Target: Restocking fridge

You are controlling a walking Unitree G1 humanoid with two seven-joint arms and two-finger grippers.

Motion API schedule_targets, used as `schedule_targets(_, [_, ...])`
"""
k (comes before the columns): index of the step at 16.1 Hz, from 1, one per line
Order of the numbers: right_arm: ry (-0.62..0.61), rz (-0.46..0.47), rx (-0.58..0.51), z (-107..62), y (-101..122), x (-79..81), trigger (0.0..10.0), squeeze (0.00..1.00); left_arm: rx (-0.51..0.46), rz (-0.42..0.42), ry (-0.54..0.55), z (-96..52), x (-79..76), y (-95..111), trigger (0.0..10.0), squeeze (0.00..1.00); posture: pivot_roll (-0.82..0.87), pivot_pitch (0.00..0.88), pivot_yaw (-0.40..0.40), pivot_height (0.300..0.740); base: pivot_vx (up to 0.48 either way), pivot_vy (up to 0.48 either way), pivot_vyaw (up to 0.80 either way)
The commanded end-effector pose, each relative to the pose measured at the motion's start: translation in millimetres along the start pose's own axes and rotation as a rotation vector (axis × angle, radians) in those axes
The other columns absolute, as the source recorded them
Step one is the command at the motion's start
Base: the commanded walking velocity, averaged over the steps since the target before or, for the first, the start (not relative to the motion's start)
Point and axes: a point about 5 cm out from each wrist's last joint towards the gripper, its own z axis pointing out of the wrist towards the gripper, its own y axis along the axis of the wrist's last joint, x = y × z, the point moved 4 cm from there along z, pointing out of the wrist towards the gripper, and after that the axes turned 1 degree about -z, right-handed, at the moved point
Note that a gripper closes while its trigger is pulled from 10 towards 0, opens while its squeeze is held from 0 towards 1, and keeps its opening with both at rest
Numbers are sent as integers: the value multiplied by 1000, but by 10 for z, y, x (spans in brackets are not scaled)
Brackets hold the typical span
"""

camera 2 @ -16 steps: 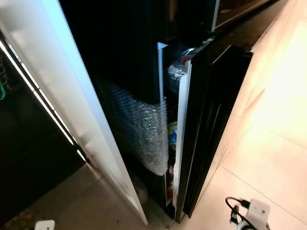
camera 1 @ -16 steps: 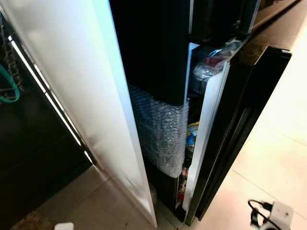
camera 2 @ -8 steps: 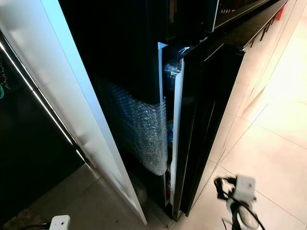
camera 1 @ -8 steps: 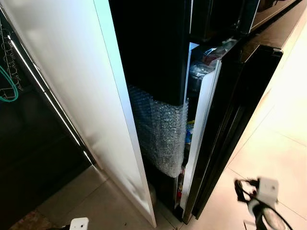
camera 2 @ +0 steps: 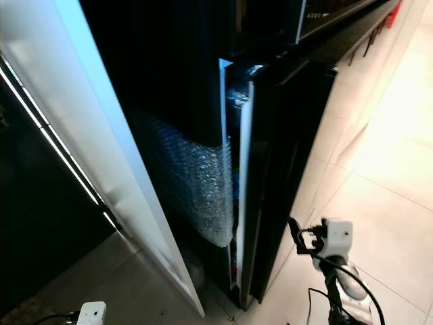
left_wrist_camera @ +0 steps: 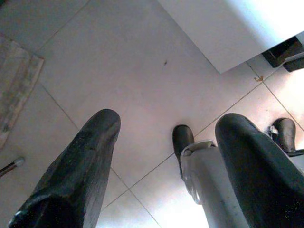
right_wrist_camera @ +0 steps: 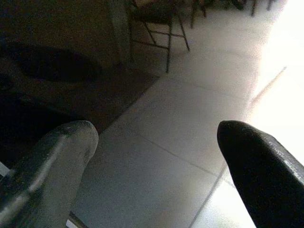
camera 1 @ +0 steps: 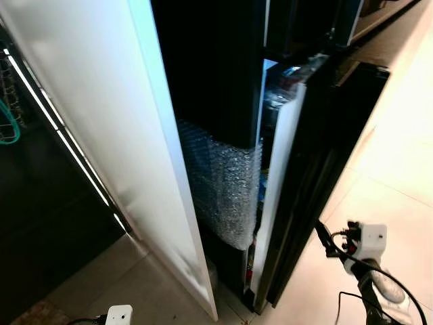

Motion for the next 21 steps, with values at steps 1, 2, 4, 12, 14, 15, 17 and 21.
schedule_targets(1, [97,-28,-124,182,364,186,10000,0,19,13,-2,-11,20,-52,10000,0,-147,0,51,740,0,0,0])
schedule_targets(2, [160,-53,-160,247,496,319,10000,0,27,12,2,-10,16,-64,10000,0,-144,0,48,740,0,0,0])
schedule_targets(4, [234,-63,-196,304,620,489,10000,0,28,9,2,-2,-5,-52,10000,0,-140,0,46,740,0,0,0])
schedule_targets(12, [451,-119,-228,400,820,1039,10000,0,22,8,2,-1,-18,-49,10000,0,-129,0,38,740,0,0,0])
schedule_targets(14, [465,-121,-222,384,815,1073,10000,0,26,12,1,-2,-18,-56,10000,0,-135,0,39,740,0,0,0])
schedule_targets(15, [470,-130,-217,382,810,1082,10000,0,27,12,1,-1,-21,-55,10000,0,-136,0,39,740,0,0,0])
schedule_targets(17, [447,-132,-216,374,810,1045,10000,0,26,13,-1,0,-26,-53,10000,0,-135,0,38,740,0,0,0])
schedule_targets(21, [447,-131,-210,368,814,1048,10000,0,26,13,-1,0,-26,-53,10000,0,-135,0,38,740,0,0,0])
